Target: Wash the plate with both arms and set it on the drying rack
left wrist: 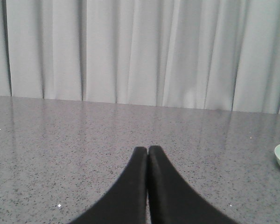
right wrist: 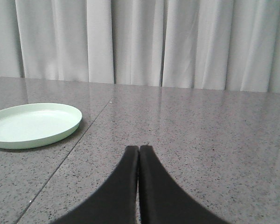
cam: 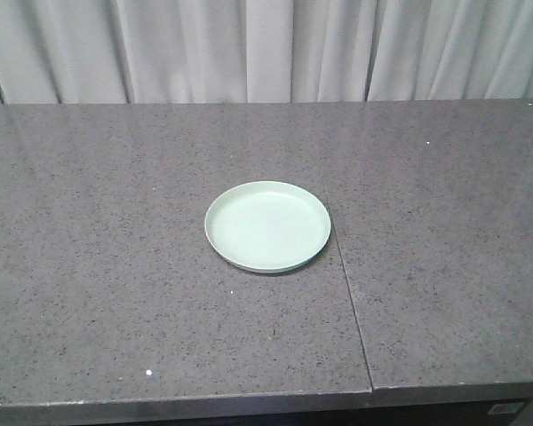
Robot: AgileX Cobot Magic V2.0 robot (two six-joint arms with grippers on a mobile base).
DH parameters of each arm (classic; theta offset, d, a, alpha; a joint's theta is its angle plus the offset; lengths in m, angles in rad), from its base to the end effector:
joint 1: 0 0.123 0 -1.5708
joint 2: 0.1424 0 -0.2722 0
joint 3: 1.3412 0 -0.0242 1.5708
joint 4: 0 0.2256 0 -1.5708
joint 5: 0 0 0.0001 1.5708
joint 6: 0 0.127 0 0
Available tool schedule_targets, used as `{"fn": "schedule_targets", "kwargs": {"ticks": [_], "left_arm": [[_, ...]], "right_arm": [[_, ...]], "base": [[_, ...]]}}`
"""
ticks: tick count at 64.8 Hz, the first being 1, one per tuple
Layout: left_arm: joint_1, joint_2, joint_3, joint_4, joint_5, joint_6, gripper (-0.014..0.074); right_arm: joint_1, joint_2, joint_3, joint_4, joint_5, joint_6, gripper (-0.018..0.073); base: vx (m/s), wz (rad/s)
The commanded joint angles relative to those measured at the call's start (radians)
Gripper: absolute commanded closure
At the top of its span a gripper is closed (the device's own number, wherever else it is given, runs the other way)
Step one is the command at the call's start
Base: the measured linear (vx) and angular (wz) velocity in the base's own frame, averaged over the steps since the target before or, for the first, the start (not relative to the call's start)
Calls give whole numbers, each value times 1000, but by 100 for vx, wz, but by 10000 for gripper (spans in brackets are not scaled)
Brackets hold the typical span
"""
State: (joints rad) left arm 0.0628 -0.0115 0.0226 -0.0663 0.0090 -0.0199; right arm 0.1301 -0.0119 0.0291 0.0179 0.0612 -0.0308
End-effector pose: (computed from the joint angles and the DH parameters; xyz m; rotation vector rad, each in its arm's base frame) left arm 0.0798 0.0049 0.2082 -0.1114 1.4996 -0.0193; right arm 0.0798 0.0106 0.1994 -0.1125 1.5587 0.0932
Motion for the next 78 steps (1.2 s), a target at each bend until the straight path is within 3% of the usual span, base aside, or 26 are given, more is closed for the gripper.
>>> {"fn": "schedule_targets", "kwargs": {"ticks": [1, 50, 78], "left_arm": [[1, -14, -29, -2, -71, -8, 603], [1, -14, -29, -2, -71, -8, 603], [1, -14, -29, -2, -71, -8, 603]], "right_arm": [[-4, -4, 1, -4, -68, 0, 564], [-4, -4, -7, 32, -139, 31, 564], [-4, 253, -436, 40, 95, -38, 561]], "base": [[0, 0], [0, 0], [0, 0]]}}
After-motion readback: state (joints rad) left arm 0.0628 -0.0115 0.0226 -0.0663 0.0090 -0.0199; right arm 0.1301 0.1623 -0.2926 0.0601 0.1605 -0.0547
